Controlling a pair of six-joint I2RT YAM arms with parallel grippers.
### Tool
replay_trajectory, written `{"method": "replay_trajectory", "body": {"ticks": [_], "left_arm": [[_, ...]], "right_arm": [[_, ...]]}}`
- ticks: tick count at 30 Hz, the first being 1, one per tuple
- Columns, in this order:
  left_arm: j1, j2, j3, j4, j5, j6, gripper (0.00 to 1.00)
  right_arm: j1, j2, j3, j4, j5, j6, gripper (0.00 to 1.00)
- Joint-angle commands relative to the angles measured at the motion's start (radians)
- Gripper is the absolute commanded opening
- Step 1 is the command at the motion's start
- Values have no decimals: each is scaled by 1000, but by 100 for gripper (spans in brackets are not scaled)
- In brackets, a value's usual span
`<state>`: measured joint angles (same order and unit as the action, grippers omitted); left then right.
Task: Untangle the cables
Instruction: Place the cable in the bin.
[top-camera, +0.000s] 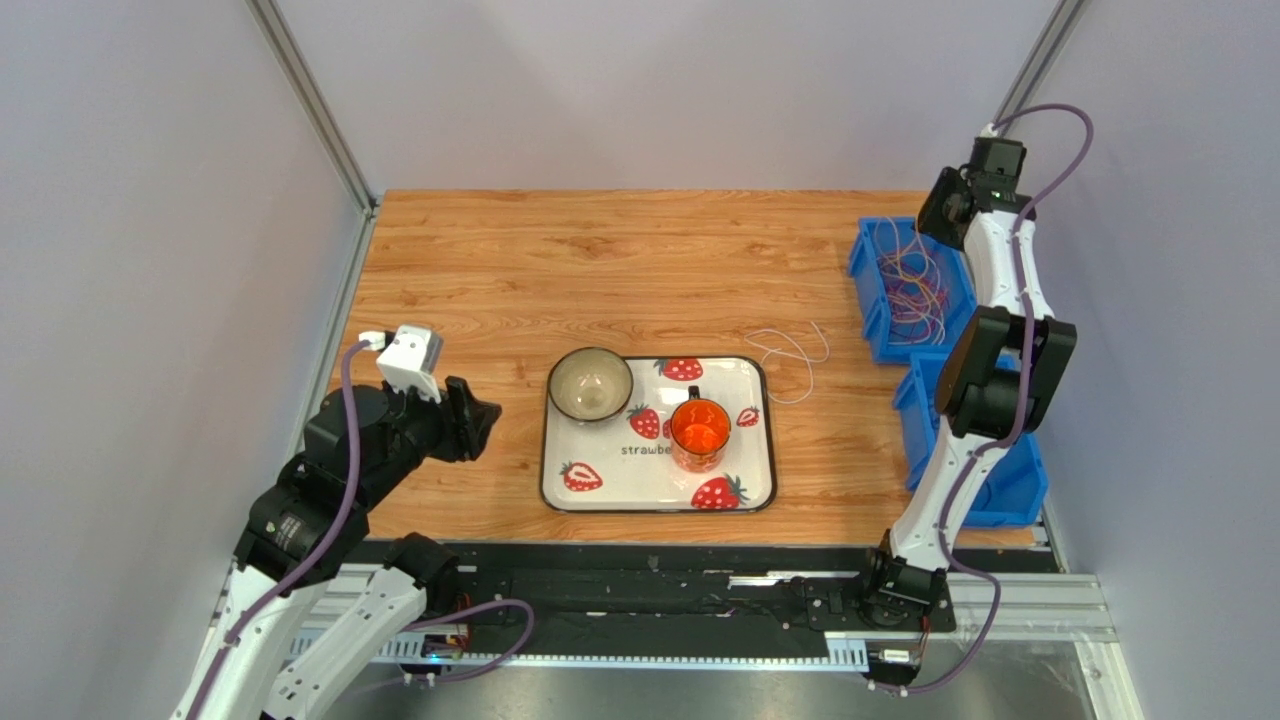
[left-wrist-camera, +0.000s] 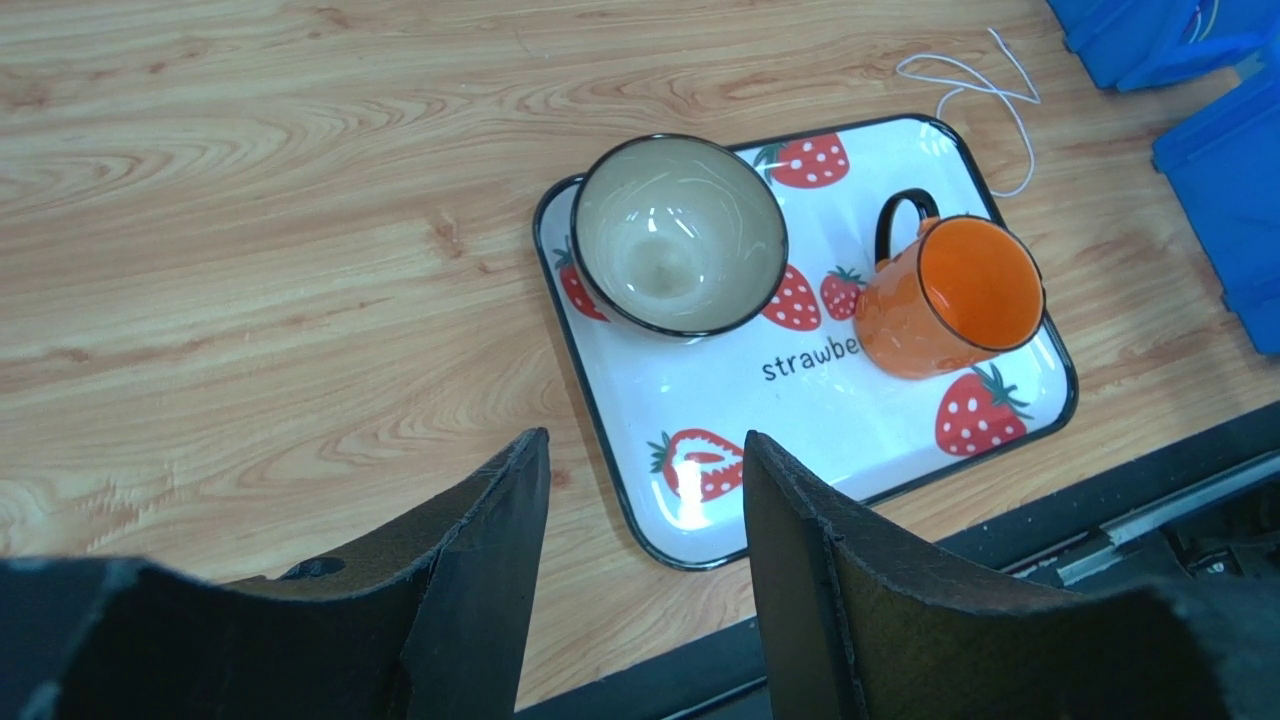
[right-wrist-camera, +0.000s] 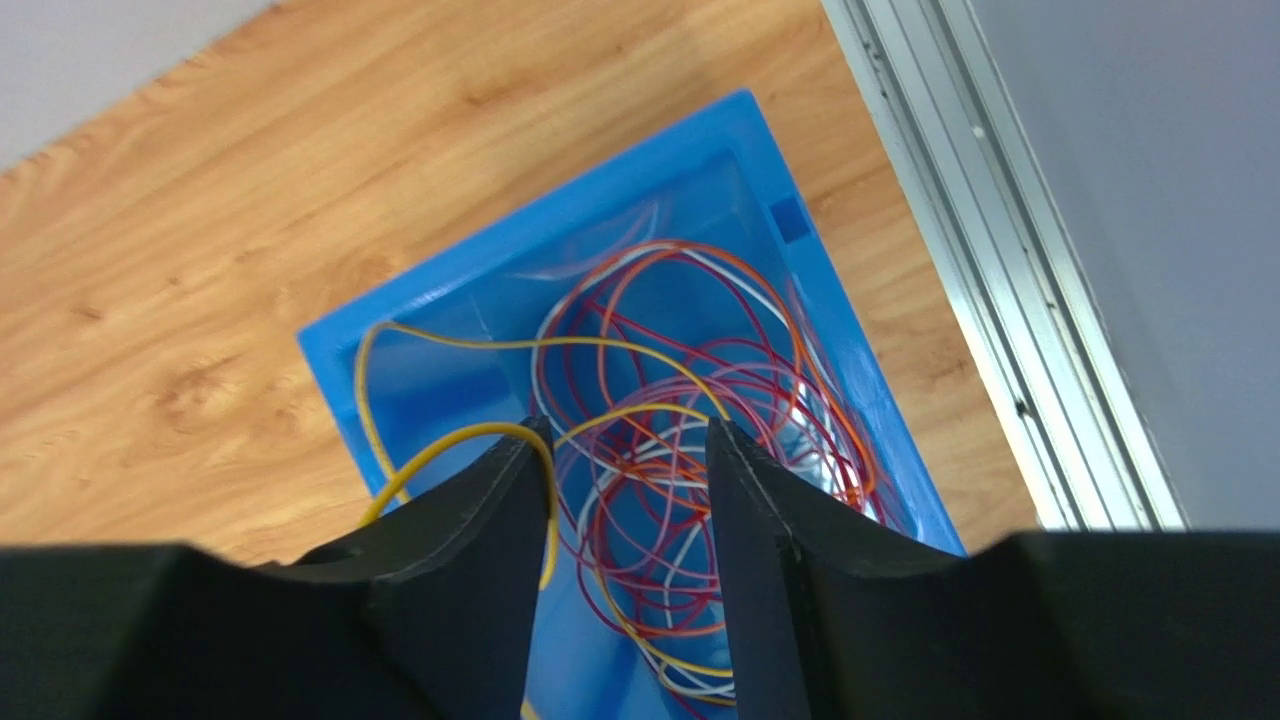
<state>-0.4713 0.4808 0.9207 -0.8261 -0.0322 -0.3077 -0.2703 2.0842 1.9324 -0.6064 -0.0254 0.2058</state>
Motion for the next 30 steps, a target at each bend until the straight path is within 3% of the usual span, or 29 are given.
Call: {"method": "replay_trajectory", "body": {"ticks": [1,9,15,19,22,23,26,30], "left_arm": [[-1,-1,-3,28,-5,10,59],[-1,-21,-5,31,0,12,59],[-1,-27,-5,31,5,13,59],[-1,-31,-5,31,6,13,59],[-1,-38,-6,31,6,13,58],[-1,-38,-6,33,6,13,59],[-1,-45,-6,31,2,10,59],[-1,-53,-6,31,0,12,59]], "right_arm": [[31,-50,39,-87,165,-40,49],[37,-56,149,-306,417,-19,49],[33,-59,203,-441,504,3,60],[22,-46,191,-504,435,20,61],[-30,-73,104,-486,221,73,62],[-52,-87,73,-440,44,96,61],[-135,-108,-1,-388,-181,179,60],[-171,-70,78,-424,-197,204,61]]}}
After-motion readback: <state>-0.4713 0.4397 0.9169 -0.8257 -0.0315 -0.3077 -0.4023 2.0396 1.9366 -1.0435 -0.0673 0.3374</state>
